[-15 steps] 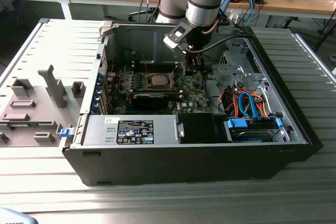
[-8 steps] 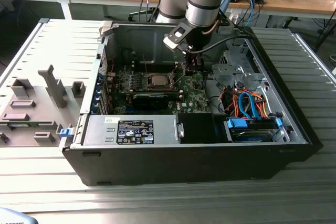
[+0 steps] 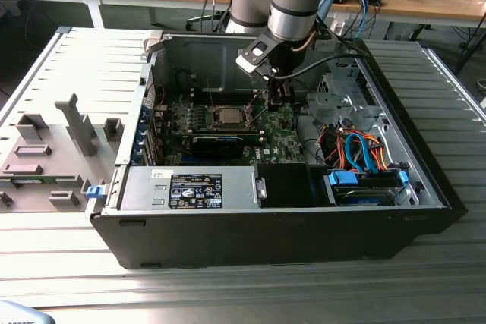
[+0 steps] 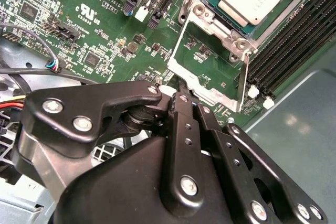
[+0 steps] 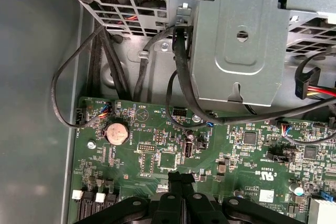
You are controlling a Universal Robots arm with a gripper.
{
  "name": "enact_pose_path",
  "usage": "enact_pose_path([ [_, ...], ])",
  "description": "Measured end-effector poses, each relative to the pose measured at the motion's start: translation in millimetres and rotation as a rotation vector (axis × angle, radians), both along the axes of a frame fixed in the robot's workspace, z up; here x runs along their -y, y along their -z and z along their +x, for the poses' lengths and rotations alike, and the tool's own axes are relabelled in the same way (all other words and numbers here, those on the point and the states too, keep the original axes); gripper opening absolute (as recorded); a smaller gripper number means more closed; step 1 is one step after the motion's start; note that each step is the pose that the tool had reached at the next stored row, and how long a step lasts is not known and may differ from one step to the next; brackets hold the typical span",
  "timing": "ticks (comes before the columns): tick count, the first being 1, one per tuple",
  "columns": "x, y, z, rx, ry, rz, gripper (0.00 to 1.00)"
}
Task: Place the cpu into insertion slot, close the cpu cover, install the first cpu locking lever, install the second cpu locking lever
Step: 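Close the cpu cover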
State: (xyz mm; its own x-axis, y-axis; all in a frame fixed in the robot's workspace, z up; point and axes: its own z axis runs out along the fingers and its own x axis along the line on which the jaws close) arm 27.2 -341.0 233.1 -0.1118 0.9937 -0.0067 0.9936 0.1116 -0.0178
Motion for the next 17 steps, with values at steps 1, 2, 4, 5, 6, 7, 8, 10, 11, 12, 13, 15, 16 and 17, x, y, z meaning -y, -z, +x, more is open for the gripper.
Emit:
enact_pose_path([
  [1,0.0,0.2,0.0,0.0,0.0,0.0,0.11],
  [2,0.0,0.4,-0.1,0.0,0.0,0.0,0.11],
  [4,0.0,0.8,-0.1,0.0,0.0,0.0,0.11],
  [5,0.0,1.0,-0.1,-0.0001,0.0,0.0,0.11],
  [6,0.0,1.2,-0.2,0.0,0.0,-0.0001,0.11],
  [7,0.0,1.4,-0.2,0.0,0.0,0.0,0.11],
  [8,0.0,1.7,-0.2,0.0,0.0,0.0,0.11],
  [10,0.0,2.5,-0.3,-0.0001,0.0,0.0,0.11],
  [11,0.0,2.8,-0.3,0.0,0.0,0.0,0.11],
  [12,0.0,2.9,-0.4,0.0,0.0,0.0,0.11],
  [13,0.0,3.1,-0.4,0.0,0.0,0.0,0.11],
  [15,0.0,3.5,-0.4,0.0,0.0,0.0,0.11],
  [16,0.0,3.8,-0.5,0.0,0.0,0.0,0.11],
  [17,0.0,3.9,-0.5,0.0,0.0,0.0,0.11],
])
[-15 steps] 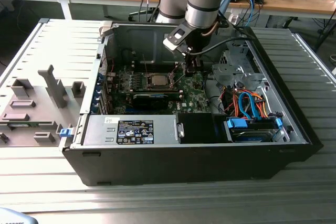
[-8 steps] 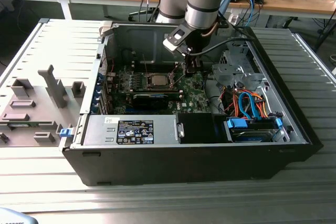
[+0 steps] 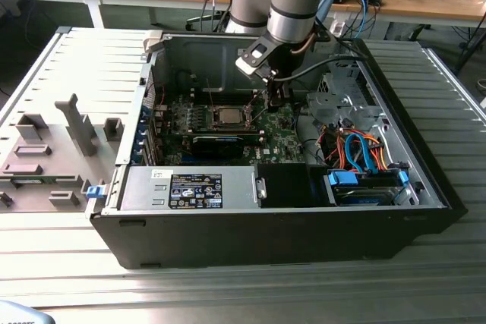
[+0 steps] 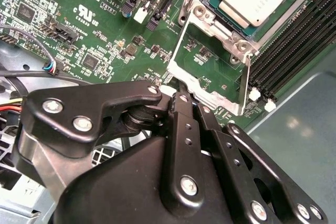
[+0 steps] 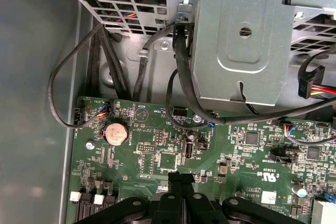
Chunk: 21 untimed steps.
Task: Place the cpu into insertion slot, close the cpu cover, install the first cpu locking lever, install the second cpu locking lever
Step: 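Close the cpu cover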
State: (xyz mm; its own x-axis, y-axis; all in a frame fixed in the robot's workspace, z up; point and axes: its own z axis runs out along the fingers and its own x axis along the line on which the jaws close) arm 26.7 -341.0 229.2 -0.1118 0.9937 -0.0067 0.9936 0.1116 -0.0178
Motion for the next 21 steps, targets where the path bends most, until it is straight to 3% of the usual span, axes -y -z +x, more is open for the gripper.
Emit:
enact_pose_path([
  [21,0.1,4.5,-3.0,-0.0001,0.0,-0.0005,0.11],
])
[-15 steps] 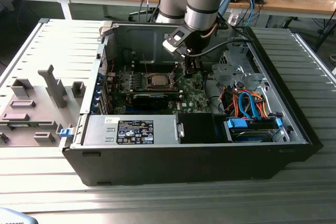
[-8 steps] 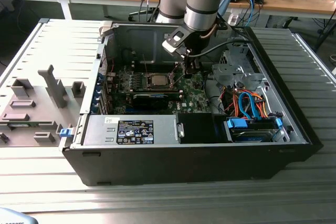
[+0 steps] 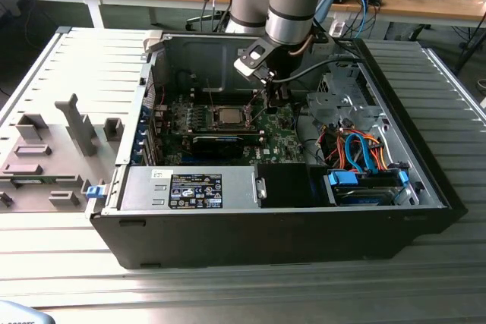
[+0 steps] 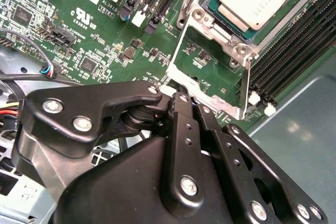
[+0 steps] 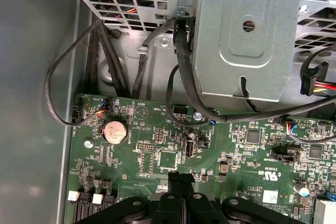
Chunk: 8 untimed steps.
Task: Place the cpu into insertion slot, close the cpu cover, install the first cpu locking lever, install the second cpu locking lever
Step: 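Close the cpu cover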
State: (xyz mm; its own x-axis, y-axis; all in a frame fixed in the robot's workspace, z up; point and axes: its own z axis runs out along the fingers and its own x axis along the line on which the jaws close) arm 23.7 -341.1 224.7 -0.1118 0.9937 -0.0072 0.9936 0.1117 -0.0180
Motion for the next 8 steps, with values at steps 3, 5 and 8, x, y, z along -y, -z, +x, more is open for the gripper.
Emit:
enact_pose_path([
  [3,0.0,0.6,-0.4,0.0001,0.0,0.0003,0.11],
  [5,0.0,0.8,-0.7,0.0,0.0,0.0001,0.11],
  [8,0.0,1.3,-1.0,0.0001,0.0,0.0002,0.11],
])
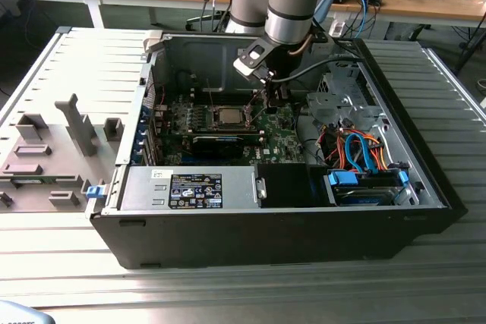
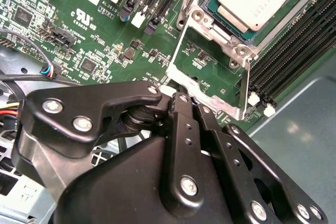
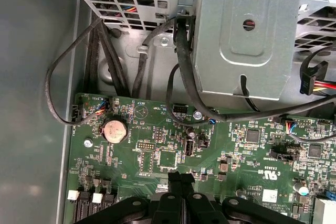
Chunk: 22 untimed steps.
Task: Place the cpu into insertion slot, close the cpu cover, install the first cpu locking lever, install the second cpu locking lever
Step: 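Close the cpu cover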
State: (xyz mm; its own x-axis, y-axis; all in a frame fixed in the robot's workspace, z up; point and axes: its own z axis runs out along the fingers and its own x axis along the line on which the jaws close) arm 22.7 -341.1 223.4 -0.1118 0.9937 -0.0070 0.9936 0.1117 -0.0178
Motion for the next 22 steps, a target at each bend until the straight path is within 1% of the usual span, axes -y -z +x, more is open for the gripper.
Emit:
enact_pose_path([
  [10,0.1,0.5,-2.3,-0.0001,0.0,-0.0002,0.11],
  [20,1.4,-1.2,-10.7,-0.0013,0.0,-0.004,0.11],
  [22,1.3,-1.9,-11.0,-0.0014,0.0,-0.0046,0.11],
])
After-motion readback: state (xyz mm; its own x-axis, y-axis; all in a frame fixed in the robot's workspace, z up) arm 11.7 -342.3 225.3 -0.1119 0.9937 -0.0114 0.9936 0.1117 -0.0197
